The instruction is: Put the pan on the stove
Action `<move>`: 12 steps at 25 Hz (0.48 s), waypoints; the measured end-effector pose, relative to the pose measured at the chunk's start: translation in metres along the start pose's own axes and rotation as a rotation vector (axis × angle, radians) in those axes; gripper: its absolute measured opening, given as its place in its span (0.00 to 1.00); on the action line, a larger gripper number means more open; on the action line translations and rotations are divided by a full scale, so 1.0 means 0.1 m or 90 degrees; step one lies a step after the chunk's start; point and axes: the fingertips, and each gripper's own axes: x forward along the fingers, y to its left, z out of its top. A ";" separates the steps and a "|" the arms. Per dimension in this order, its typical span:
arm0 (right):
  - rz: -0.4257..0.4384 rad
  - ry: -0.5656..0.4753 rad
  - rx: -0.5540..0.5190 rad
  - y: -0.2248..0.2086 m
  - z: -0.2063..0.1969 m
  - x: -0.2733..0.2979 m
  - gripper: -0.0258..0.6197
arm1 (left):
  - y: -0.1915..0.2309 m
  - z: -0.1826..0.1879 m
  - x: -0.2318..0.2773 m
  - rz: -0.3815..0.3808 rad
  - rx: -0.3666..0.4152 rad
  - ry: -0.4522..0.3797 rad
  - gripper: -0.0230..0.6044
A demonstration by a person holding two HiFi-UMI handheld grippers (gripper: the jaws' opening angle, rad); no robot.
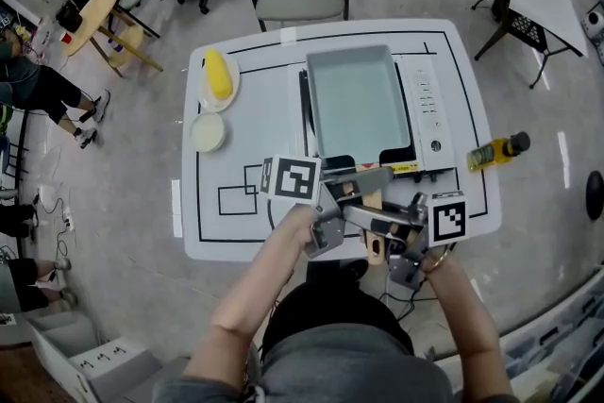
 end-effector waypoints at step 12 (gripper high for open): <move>0.034 -0.023 0.047 0.03 0.12 0.01 0.19 | 0.02 0.08 0.01 -0.009 -0.052 -0.001 0.33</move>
